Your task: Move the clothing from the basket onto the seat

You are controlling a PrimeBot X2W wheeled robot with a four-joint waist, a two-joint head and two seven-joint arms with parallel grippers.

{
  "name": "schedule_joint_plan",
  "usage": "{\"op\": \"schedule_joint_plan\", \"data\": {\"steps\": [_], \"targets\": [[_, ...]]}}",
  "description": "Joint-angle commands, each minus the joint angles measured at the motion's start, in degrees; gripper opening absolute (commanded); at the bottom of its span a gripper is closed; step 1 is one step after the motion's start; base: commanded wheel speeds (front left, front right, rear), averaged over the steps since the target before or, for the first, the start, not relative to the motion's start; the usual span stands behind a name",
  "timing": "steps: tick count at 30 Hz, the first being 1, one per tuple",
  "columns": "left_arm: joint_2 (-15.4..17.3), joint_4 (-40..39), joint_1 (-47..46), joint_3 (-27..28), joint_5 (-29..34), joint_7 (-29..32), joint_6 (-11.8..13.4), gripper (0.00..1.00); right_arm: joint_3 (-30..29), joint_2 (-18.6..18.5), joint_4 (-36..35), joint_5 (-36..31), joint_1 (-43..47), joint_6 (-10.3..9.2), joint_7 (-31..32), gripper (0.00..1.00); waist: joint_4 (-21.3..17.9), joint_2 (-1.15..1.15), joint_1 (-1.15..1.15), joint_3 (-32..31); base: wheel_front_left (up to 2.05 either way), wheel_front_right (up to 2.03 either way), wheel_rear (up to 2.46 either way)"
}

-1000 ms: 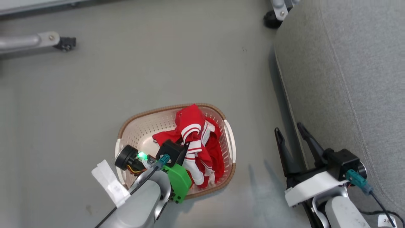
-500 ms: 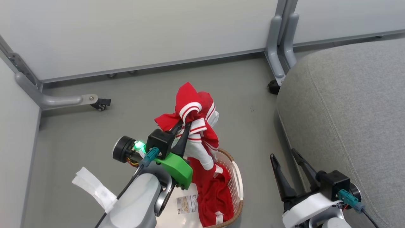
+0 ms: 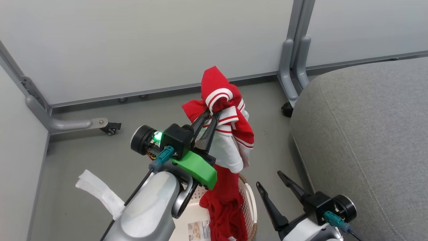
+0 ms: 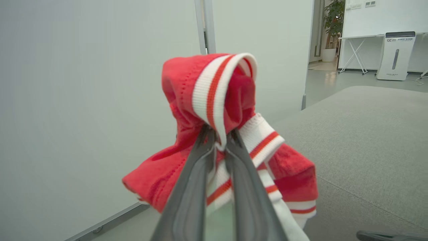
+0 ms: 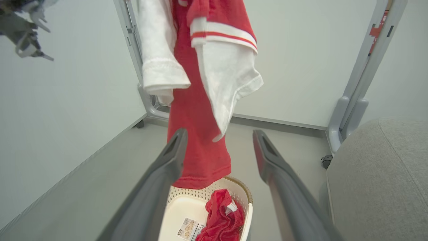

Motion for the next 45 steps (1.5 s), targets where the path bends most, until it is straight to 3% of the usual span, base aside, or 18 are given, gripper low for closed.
{"op": "schedule_joint_plan", "data": {"steps": [1,17,24,31,32,35,36,45], "targets": [[-0.1,-1.0,-1.2,-0.4,-1.0,-0.2,-0.3,0.00,0.1,-0.3,0.3,-0.4,-0.8,-0.03,-0.3,1.00,-0.2,0.00,0.01,-0.1,0.00,0.00,0.00],[-0.1,-7.1,-5.5,-10.8,-8.6,-0.2,2.6,0.00,-0.6,0.2,0.7,-1.7,-6.4,-0.03,-0.3,1.00,-0.4,0.00,0.01,0.9,0.00,0.00,0.00],[-0.1,-6.8,-6.2,-12.2,-9.7,-0.2,3.6,0.00,-2.2,0.2,-3.7,-0.3,-6.4,-0.03,-0.2,1.00,0.3,0.00,0.01,1.2,0.00,0.00,0.00],[-0.1,-6.8,-6.6,-13.2,-10.7,-0.2,3.9,0.00,-1.7,0.2,-1.9,1.5,-7.0,-0.03,-0.2,1.00,0.7,0.00,0.01,1.3,0.00,0.00,0.00],[-0.1,-6.9,-6.8,-13.5,-10.4,-0.2,4.0,0.00,-1.6,0.2,-1.7,1.7,-7.2,-0.03,-0.2,0.92,0.7,0.00,0.01,1.3,0.00,0.00,0.00],[-0.1,-6.9,-6.8,-13.9,-9.8,-0.2,4.4,0.00,-1.1,0.2,-0.7,2.4,-7.3,-0.03,-0.2,0.13,0.5,0.00,0.01,1.2,0.00,0.00,0.00],[-0.1,-6.9,-6.8,-13.9,-9.8,-0.2,4.5,0.00,-0.9,0.2,-0.4,2.5,-7.5,-0.03,-0.2,0.00,0.5,0.00,0.01,1.2,0.00,0.00,0.00],[-0.1,-6.7,-6.9,-12.7,-8.8,-0.2,5.5,0.00,-0.1,0.2,0.6,3.2,-8.3,-0.03,-0.2,0.00,0.2,0.00,0.01,1.8,0.00,0.00,0.00]]}}
